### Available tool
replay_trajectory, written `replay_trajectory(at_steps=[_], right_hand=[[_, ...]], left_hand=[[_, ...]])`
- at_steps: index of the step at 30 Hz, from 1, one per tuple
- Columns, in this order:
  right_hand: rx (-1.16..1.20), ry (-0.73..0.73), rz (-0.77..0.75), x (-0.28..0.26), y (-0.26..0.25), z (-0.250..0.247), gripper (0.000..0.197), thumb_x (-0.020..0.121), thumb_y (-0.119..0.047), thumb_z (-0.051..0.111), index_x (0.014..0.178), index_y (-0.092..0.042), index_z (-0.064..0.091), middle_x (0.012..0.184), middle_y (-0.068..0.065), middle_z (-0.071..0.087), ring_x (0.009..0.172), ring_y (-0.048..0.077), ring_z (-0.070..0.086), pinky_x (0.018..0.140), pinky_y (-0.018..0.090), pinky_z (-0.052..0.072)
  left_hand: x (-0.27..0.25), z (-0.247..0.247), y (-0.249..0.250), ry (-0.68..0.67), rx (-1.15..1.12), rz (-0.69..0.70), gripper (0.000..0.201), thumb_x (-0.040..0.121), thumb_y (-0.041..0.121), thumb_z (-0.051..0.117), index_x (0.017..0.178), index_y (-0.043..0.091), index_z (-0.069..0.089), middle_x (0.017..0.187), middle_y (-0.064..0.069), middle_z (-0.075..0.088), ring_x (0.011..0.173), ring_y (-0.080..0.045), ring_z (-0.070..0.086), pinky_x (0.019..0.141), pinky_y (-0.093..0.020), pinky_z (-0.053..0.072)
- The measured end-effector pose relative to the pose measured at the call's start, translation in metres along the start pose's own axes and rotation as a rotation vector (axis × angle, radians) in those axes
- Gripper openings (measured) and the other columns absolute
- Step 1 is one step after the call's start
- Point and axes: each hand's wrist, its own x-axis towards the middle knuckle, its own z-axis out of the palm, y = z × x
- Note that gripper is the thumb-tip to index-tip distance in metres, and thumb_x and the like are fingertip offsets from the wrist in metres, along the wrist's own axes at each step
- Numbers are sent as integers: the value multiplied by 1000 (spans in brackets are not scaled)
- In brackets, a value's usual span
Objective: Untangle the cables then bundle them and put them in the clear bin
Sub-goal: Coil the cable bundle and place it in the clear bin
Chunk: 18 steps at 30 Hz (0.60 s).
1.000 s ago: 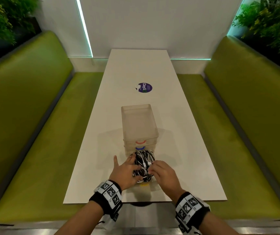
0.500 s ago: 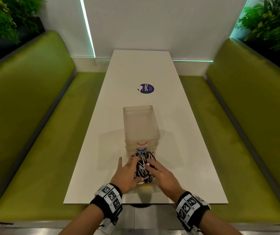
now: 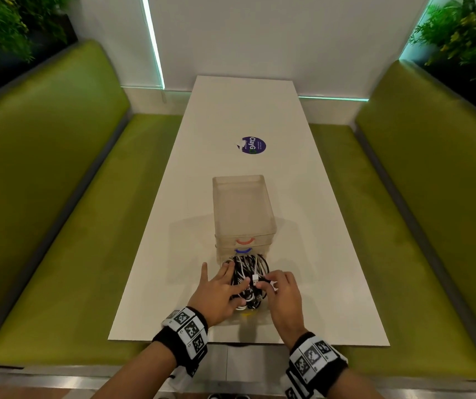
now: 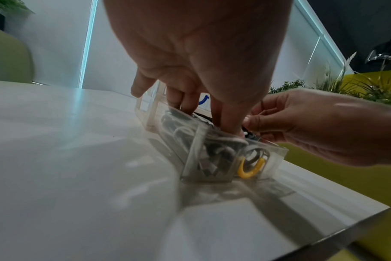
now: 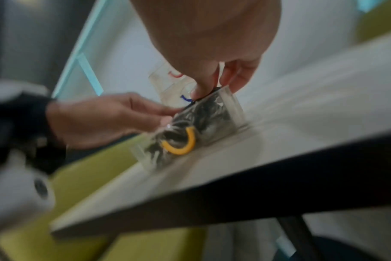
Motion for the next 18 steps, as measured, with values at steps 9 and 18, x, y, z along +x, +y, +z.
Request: replay_trajectory(at_steps=[9, 18], right_hand=[[-154, -178, -197, 14, -7, -9, 18, 84, 0, 64, 99, -8, 70, 110, -1, 57, 100, -2, 47, 84, 5, 36], [-181, -176, -281, 20, -6, -12, 41, 86, -14, 54, 127, -15, 55, 117, -10, 52, 107, 4, 45, 89, 25, 48]], left_hand=[[2, -2, 0, -22, 29, 20, 86, 72, 65, -4, 147, 36, 26, 160, -16, 4, 149, -25, 1, 110, -65, -7], [0, 0, -3, -5, 33, 12, 58, 92, 59, 19, 141, 36, 39, 161, -14, 6, 149, -22, 2, 109, -66, -7]])
